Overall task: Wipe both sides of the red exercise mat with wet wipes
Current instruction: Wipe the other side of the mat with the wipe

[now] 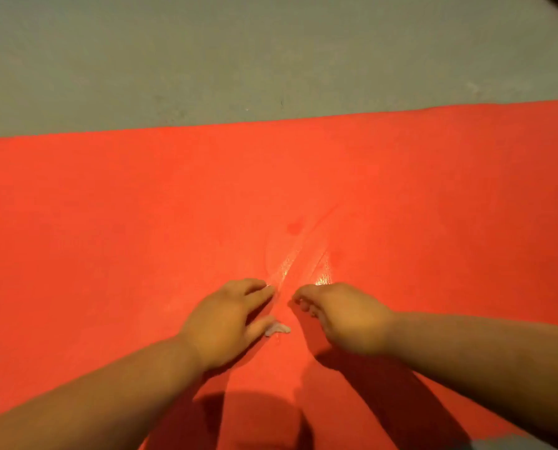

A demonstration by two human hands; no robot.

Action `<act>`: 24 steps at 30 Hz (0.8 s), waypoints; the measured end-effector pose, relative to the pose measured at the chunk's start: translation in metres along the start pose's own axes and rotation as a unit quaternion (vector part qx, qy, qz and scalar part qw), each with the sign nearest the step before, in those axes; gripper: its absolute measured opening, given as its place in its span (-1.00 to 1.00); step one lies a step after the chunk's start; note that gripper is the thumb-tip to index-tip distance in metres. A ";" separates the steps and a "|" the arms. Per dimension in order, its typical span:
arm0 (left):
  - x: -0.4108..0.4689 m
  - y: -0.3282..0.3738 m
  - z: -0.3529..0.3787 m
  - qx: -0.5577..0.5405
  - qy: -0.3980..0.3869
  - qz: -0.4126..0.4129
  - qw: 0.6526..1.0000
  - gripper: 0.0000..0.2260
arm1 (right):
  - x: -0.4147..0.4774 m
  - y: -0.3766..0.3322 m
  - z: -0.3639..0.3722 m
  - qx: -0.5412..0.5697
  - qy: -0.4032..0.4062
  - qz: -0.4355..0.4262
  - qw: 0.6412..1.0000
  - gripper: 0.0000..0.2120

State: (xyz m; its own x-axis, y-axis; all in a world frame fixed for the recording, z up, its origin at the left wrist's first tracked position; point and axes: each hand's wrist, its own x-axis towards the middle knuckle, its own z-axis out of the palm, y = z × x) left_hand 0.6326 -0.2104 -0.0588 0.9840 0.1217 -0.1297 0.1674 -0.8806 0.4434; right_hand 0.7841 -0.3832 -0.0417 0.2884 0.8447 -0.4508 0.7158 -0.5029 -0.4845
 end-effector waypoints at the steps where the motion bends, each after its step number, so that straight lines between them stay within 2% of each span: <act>1: -0.007 0.010 0.011 0.001 -0.013 0.035 0.999 -0.54 | -0.012 0.011 -0.004 -0.017 0.003 0.027 0.999 -0.67; 2: -0.012 0.023 0.019 0.000 -0.031 0.061 0.998 -0.59 | -0.027 0.021 -0.009 -0.037 -0.009 0.051 0.998 -0.62; 5: -0.021 0.045 0.038 -0.027 -0.062 0.065 0.996 -0.79 | -0.072 0.047 -0.016 -0.079 -0.055 0.079 0.992 -0.43; 7: -0.019 0.049 0.038 0.004 -0.080 0.092 0.993 -0.81 | -0.090 0.055 -0.012 -0.099 -0.063 0.085 0.989 -0.37; 9: -0.006 0.038 0.034 0.049 -0.045 0.132 0.989 -0.81 | -0.095 0.054 0.003 -0.108 -0.048 0.087 0.989 -0.33; 10: 0.008 0.027 0.031 0.058 -0.026 0.125 0.990 -0.84 | -0.095 0.053 0.009 -0.117 -0.039 0.092 0.988 -0.31; 12: 0.052 0.009 0.021 0.067 0.051 0.065 0.994 -0.84 | -0.092 0.056 0.011 -0.137 -0.027 0.125 0.982 -0.19; 14: 0.097 -0.008 0.009 0.054 0.119 -0.053 0.990 -0.82 | -0.089 0.067 0.006 -0.129 -0.022 0.201 0.971 0.04; 16: 0.135 -0.020 -0.002 0.010 0.160 -0.178 0.971 -0.83 | -0.085 0.080 0.003 -0.090 -0.019 0.253 0.963 0.19; 18: 0.151 -0.010 0.002 0.004 0.152 -0.235 0.960 -0.83 | -0.083 0.085 0.001 -0.076 -0.020 0.257 0.963 0.21; 19: 0.144 0.004 0.010 0.018 0.142 -0.209 0.967 -0.83 | -0.084 0.087 0.000 -0.076 -0.022 0.251 0.965 0.20; 21: 0.106 0.050 0.029 0.034 0.104 -0.049 0.993 -0.90 | -0.089 0.094 0.000 -0.077 -0.007 0.231 0.970 0.16; 23: 0.058 0.090 0.039 0.024 -0.045 0.141 0.989 -0.88 | -0.093 0.103 -0.001 -0.082 0.010 0.217 0.973 0.10; 24: 0.041 0.095 0.040 -0.015 -0.127 0.191 0.973 -0.83 | -0.095 0.104 -0.002 -0.084 0.008 0.213 0.973 0.09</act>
State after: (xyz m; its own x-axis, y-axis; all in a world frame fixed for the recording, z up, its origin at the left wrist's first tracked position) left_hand 0.6866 -0.3069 -0.0575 0.9285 -0.3333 -0.1639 -0.2027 -0.8244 0.5284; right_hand 0.8326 -0.5156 -0.0485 0.5900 0.5701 -0.5717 0.6235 -0.7716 -0.1260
